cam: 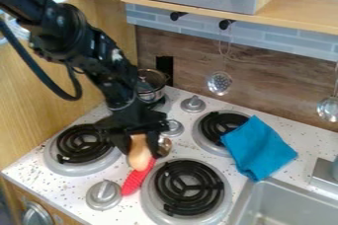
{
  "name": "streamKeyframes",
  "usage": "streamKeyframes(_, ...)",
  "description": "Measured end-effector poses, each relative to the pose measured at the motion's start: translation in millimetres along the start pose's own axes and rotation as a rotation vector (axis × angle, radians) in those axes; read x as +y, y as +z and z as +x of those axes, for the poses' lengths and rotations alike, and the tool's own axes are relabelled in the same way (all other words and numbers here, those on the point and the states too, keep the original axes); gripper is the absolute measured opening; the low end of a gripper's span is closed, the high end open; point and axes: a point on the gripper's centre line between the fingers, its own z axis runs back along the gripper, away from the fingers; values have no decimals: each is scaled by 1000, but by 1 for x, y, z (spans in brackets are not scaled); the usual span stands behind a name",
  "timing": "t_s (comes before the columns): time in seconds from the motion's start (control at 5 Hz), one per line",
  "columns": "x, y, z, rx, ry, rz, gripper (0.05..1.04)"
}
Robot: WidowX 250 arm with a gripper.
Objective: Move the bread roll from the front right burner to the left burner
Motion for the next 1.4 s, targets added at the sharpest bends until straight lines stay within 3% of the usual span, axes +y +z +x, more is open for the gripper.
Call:
streamKeyframes(0.4, 57, -1, 30, -27, -58, 127, 665)
streamKeyframes(0.6, 82, -16, 39, 14, -125, 114, 665)
streamKeyframes(1.0, 110, -29, 53, 6, -175, 95, 665)
streamKeyframes(1.2, 113, -32, 56, 20, -188, 70, 742)
streamKeyframes(1.4, 112, -32, 56, 21, -196, 66, 982)
